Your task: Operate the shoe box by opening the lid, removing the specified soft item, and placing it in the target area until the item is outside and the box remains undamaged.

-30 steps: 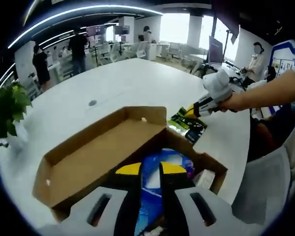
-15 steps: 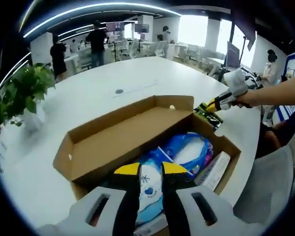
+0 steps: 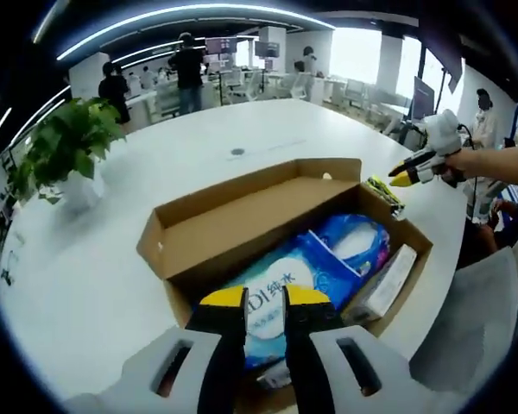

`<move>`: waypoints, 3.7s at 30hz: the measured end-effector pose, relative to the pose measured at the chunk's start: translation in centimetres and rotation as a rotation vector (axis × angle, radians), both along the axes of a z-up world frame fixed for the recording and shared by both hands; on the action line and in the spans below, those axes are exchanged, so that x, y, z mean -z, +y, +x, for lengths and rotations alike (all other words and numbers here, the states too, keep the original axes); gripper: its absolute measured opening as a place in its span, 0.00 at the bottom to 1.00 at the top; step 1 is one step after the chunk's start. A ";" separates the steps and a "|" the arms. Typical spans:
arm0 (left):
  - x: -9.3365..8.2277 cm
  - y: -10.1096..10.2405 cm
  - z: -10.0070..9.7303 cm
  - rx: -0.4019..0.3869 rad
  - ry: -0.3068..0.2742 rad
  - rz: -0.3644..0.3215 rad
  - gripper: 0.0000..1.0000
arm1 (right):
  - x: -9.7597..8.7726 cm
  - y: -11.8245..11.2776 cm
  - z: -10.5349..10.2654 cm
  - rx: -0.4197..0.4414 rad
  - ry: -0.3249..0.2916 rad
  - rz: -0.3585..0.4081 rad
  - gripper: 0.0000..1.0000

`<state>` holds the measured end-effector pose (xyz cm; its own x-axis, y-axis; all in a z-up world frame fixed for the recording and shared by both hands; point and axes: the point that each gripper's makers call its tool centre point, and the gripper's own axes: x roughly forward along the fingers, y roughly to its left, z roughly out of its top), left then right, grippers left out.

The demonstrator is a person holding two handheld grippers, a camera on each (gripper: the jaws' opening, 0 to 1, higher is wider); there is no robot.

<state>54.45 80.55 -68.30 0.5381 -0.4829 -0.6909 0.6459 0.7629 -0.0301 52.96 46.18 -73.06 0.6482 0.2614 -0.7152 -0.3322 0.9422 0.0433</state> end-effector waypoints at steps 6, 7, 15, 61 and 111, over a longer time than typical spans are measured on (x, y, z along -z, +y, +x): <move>0.1 2.0 -0.4 -0.037 -0.004 0.009 0.13 | -2.6 3.2 -0.3 -0.049 -0.035 0.050 0.23; 0.1 2.3 -0.5 -0.042 -0.004 0.012 0.13 | -2.9 3.6 -0.3 -0.053 -0.039 0.059 0.23; 0.8 4.5 -1.0 -0.083 0.004 0.027 0.13 | -5.0 8.3 -0.6 -0.111 -0.067 0.139 0.24; 3.4 6.8 -2.4 -0.209 0.095 -0.011 0.06 | 0.0 23.9 1.3 -0.349 0.050 0.198 0.17; 3.7 7.2 -2.0 -0.286 0.086 -0.007 0.03 | 0.1 22.0 -0.3 -0.330 0.072 0.159 0.00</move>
